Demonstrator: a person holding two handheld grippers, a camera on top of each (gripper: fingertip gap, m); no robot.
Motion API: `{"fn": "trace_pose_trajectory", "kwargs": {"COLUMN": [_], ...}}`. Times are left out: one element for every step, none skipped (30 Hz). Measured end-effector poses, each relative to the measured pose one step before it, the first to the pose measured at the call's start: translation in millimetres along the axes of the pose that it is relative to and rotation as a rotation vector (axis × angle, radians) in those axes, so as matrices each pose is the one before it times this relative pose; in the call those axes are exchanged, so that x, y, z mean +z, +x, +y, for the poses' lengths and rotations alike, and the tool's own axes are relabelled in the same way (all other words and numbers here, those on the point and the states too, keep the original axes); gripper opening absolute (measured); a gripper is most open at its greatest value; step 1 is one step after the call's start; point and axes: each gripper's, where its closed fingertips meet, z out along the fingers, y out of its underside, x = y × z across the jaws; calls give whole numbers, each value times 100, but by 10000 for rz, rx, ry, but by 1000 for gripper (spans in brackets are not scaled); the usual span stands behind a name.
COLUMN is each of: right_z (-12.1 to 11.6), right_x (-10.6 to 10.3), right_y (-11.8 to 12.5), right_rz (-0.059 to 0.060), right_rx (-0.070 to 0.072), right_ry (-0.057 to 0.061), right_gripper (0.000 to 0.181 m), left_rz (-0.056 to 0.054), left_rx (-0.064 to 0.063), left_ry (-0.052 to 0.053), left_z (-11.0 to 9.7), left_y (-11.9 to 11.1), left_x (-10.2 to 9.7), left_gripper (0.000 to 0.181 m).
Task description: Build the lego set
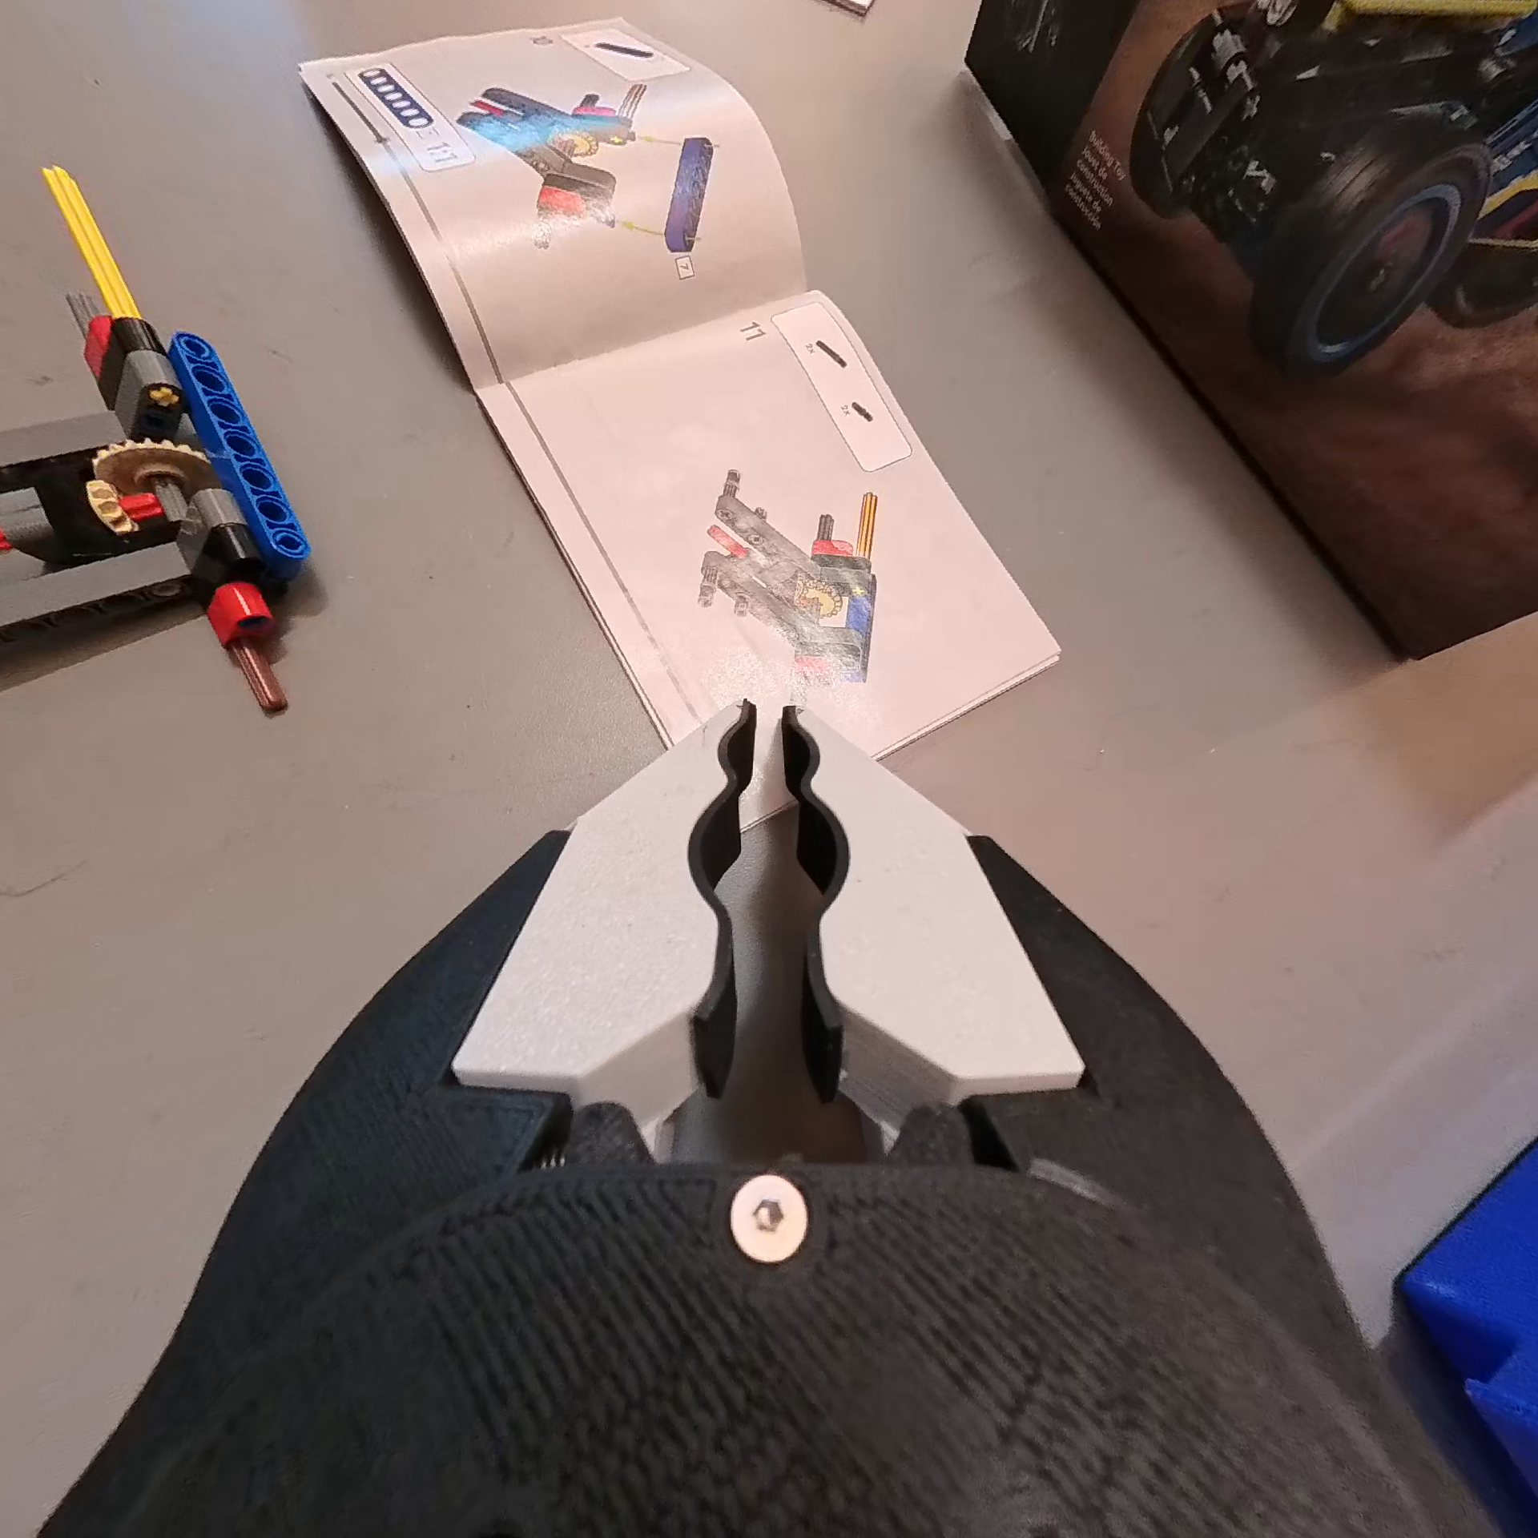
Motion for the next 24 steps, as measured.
{"fn": "trace_pose_trajectory", "kwargs": {"right_z": [-4, 0, -4, 0, -4, 4, 2, -3, 4, 1, 1, -6, 2, 4, -18, -6, -1, -4, -3, 0, 0, -4, 3, -2], "right_x": [-4, 3, -9, 3, -4, 2, -5, 5, -1, -1, 0, 0, 7, -3, 3, 3, 3, 1, 0, 0, 0, 6, 0, 10], "right_y": [2, 1, 1, 6, 6, -5, -2, -4, -2, -18, -13, -28, -9, -28, -27, -46, -26, -7, -14, -4, -9, -9, -16, -3], "right_rz": [17, 24, 28, 27, 19, 16, 0, -7, -9, -11, -12, -6, 5, 7, 7, 0, 2, -2, 0, -4, -7, -12, -17, -16], "right_rx": [-20, -26, -28, -27, -21, -15, -8, 3, 6, 4, -5, -11, -19, -30, -44, -46, -32, -13, -1, -2, -1, 0, 9, 15], "right_ry": [1, 1, 1, 1, 1, 0, 0, 0, 0, -1, -1, 0, 0, 0, 2, 0, 1, 0, 0, 0, 0, 1, 0, 0], "right_gripper": [5, 5, 5, 5, 5, 5, 5, 5, 5, 4, 4, 4, 3, 3, 2, 2, 1, 1, 1, 1, 1, 0, 0, 0], "left_rz": [-89, 48, 66, 36, 57, 13, -61, -39, 36, 79, 79, 36, 0, 34, 57, 18, -5, 4, -9, -7, 38, 72, 179, 371], "left_rx": [44, 13, 3, 4, 11, 25, 23, -16, -59, -66, -19, 25, 26, 18, 17, 4, -27, -36, 1, 7, -106, -289, -328, -175], "left_ry": [-45, -103, -83, -18, 47, 19, -31, -2, 28, 40, 55, 38, -17, -26, 65, 182, 257, 325, 445, 601, 690, 654, 529, 304], "left_z": [58, 185, 162, 62, -52, -11, 60, 22, -57, -83, -116, -105, -83, -125, -292, -506, -715, -985, -1366, -1831, -2149, -2188, -1952, -1418], "left_y": [-202, -24, 4, -13, 65, 21, -73, -46, 74, 157, 181, 151, 123, 186, 217, 133, 66, 93, 83, 106, 145, 179, 420, 839], "left_x": [271, 288, 259, 199, 97, 25, 25, 10, 21, 45, 60, 67, 30, 12, -19, -60, -77, -58, 72, 358, 800, 1324, 1824, 2161], "left_gripper": [18, 19, 18, 15, 13, 9, 5, 4, 4, 4, 4, 4, 4, 4, 5, 5, 4, 5, 5, 4, 4, 4, 4, 4]}}
